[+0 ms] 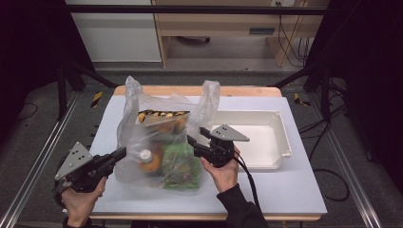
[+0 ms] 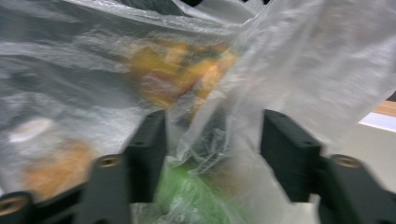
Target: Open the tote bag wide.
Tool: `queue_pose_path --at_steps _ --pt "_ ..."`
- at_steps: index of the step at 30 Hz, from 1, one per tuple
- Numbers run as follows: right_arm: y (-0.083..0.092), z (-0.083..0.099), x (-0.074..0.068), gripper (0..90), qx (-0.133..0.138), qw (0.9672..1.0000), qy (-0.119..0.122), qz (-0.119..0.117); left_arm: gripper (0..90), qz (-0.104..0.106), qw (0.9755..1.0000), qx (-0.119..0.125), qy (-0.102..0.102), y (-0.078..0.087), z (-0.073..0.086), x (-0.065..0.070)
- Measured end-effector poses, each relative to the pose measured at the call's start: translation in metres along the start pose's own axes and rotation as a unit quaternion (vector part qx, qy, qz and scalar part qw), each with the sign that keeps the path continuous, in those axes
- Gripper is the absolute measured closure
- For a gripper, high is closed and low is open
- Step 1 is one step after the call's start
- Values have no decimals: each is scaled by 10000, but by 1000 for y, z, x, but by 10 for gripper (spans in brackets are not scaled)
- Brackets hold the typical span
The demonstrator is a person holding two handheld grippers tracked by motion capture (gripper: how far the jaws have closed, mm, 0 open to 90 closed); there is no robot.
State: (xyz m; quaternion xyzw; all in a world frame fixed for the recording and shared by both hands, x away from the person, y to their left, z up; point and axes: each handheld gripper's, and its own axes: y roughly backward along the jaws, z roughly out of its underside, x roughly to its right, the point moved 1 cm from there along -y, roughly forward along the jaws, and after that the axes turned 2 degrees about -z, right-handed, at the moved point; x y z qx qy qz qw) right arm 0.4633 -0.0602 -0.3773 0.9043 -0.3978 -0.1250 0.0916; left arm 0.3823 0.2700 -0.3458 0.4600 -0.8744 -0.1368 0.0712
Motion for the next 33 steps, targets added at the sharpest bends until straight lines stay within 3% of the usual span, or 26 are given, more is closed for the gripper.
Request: queue_pose_path --at_steps 2,4,7,10,15,16,17,20,22,24,27,28,29,30,32,33 --pt "-1 0 0 596 -9 10000 16 -3 900 3 10000 -5 -13 2 2 1" --pt "-1 1 -2 757 -98 9999 31 -81 900 53 10000 -4 25 4 4 0" --pt "4 1 -3 900 -264 9993 148 -220 900 75 9999 -16 76 8 8 -1" --pt "15 0 -5 900 -422 9978 127 -494 900 82 9999 -34 74 15 15 0" --pt "27 3 -6 899 -455 9976 235 -476 900 83 9999 -74 61 20 22 2" --pt "33 3 -4 721 -249 9988 261 -341 900 92 9999 -85 65 21 25 2" --pt "33 3 -4 721 -249 9988 261 -341 900 92 9999 -85 65 21 25 2" --pt "35 4 0 455 -48 9995 310 -2 900 99 9998 -154 42 19 31 2" --pt "29 5 6 382 -100 9997 198 81 900 108 9998 -189 51 18 34 2" --pt "26 5 7 386 -116 9998 162 49 900 137 9997 -197 84 18 36 1" --pt "11 7 7 564 -230 9995 138 -142 900 167 9996 -190 111 18 38 0" --pt "7 8 3 778 -316 9990 242 -221 900 184 9996 -186 118 19 39 0" --pt "7 8 3 778 -316 9990 242 -221 900 197 9995 -192 120 19 39 -1" --pt "10 10 1 878 -448 9980 304 -311 900 213 9995 -193 133 20 41 -1" --pt "12 10 0 896 -474 9978 306 -338 900 252 9993 -219 195 20 45 -2" --pt "21 11 0 900 -559 9970 278 -451 900 266 9991 -244 228 20 48 -3"
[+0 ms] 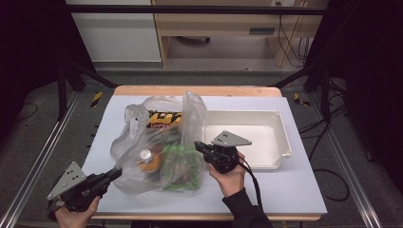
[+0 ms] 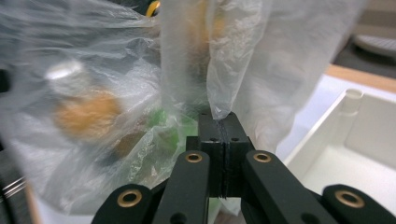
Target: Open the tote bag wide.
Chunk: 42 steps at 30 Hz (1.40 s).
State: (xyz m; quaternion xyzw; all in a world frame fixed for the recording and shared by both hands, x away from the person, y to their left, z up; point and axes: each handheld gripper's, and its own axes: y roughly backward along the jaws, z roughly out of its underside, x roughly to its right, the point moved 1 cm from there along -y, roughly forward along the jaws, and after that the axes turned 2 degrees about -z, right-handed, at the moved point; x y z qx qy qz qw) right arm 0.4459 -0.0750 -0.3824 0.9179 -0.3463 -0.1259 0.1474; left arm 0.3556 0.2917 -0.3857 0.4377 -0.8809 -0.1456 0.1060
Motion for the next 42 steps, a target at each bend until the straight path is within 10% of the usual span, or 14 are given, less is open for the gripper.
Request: queue_pose_path --at_steps 14,28,32,35,42 --pt "25 47 -1 900 -612 9969 -261 -417 899 12 9969 -781 76 -22 40 -2" --pt "-6 86 0 900 -1092 9936 -256 -140 868 -279 9849 -1707 18 -59 70 -14" --pt "-11 90 0 874 -1120 9936 -170 7 677 -356 9866 -1588 -134 -58 70 -13" --pt "-6 87 1 807 -1031 9945 -192 -32 563 -247 9921 -1217 -174 -50 67 -11" --pt "18 67 -6 544 -342 9993 17 -168 303 -34 9995 -304 4 -30 48 -5"
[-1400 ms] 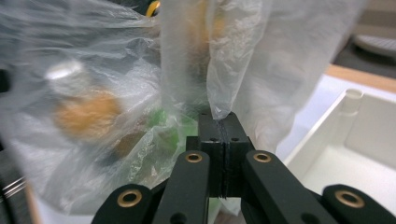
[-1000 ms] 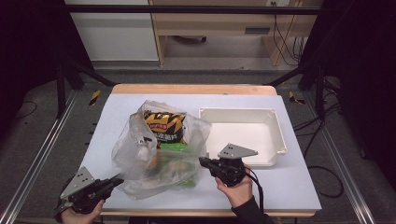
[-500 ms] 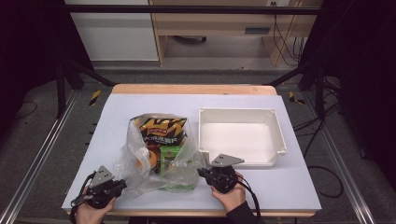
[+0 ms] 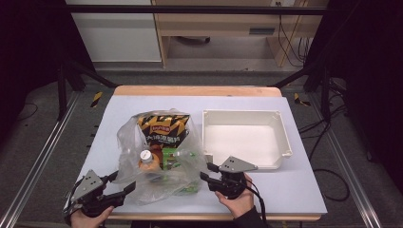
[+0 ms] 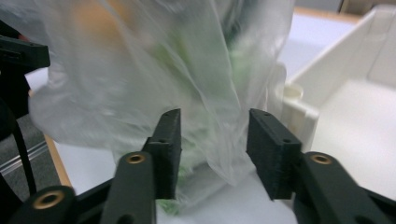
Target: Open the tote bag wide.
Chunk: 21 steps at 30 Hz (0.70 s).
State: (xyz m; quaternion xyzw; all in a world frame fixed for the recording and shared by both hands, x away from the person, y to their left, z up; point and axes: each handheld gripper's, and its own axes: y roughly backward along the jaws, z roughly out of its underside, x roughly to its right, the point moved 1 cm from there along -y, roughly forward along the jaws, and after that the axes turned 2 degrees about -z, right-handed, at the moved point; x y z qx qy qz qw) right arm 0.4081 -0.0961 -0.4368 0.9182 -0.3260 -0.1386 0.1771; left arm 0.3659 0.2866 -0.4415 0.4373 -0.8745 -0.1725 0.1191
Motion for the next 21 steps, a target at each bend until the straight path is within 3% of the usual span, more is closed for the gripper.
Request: queue_pose_path --at_steps 5,9,13,16,18,21 --pt "14 -16 -3 434 338 9994 118 10 255 -106 9987 446 -217 15 -24 11" --pt "19 -25 -4 417 456 9988 164 25 258 -129 9972 701 -229 25 -47 13" --pt "24 -41 -7 409 652 9974 295 45 352 -165 9949 989 -130 34 -72 9" --pt "20 -50 -7 428 659 9971 371 3 527 -174 9962 858 -39 31 -75 4" --pt "14 -50 -8 555 514 9977 435 -103 698 -316 9980 545 -4 26 -73 0" --pt "6 -42 -9 743 227 9979 577 -164 815 -380 9988 293 43 21 -67 -2"
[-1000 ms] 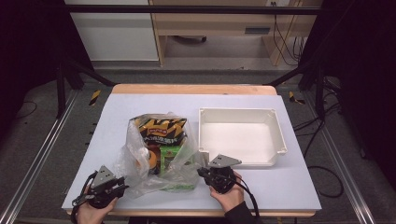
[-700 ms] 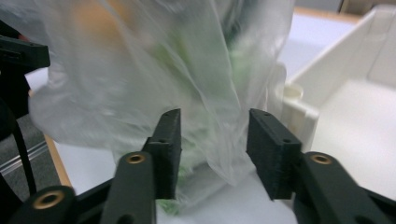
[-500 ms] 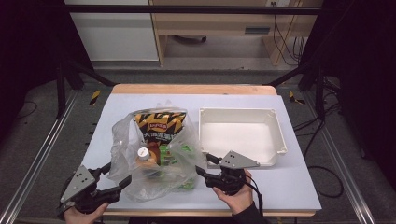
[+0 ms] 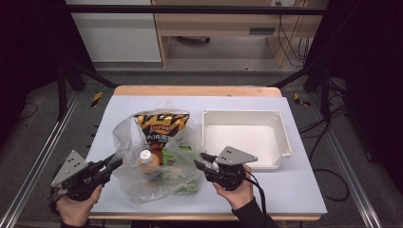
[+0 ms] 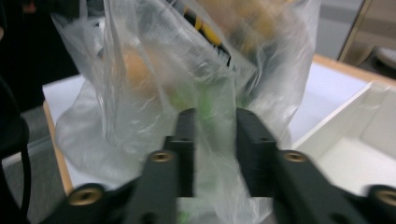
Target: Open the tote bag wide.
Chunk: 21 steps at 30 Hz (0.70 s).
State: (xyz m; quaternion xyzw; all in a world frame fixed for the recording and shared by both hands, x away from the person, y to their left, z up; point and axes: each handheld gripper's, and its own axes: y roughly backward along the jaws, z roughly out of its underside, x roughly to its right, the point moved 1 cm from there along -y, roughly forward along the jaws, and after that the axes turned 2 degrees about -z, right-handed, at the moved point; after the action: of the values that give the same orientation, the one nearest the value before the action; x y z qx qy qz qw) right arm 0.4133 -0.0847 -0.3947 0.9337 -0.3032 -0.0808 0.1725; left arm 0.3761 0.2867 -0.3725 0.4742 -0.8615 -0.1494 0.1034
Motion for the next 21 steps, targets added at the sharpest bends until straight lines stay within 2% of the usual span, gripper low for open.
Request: queue_pose_path --at_steps 2,3,8,13,15,18,21 --pt "-2 6 0 867 -129 9999 18 -7 853 -51 9999 -125 -48 -2 6 0" --pt "-2 11 0 896 -201 9998 -33 -36 866 -105 9998 -178 -85 -3 10 -1" --pt "0 29 5 900 -459 9987 -211 56 883 -144 9984 -529 153 -15 36 -9" --pt "-3 50 12 900 -738 9962 -410 191 883 -156 9953 -936 203 -29 58 -12" --pt "-4 52 12 900 -770 9958 -438 211 883 -167 9938 -1083 209 -34 63 -14" --pt "-9 60 14 900 -898 9945 -456 271 883 -191 9919 -1244 176 -41 70 -16" --pt "-14 65 15 900 -927 9940 -481 335 882 -140 9915 -1266 261 -47 77 -19"
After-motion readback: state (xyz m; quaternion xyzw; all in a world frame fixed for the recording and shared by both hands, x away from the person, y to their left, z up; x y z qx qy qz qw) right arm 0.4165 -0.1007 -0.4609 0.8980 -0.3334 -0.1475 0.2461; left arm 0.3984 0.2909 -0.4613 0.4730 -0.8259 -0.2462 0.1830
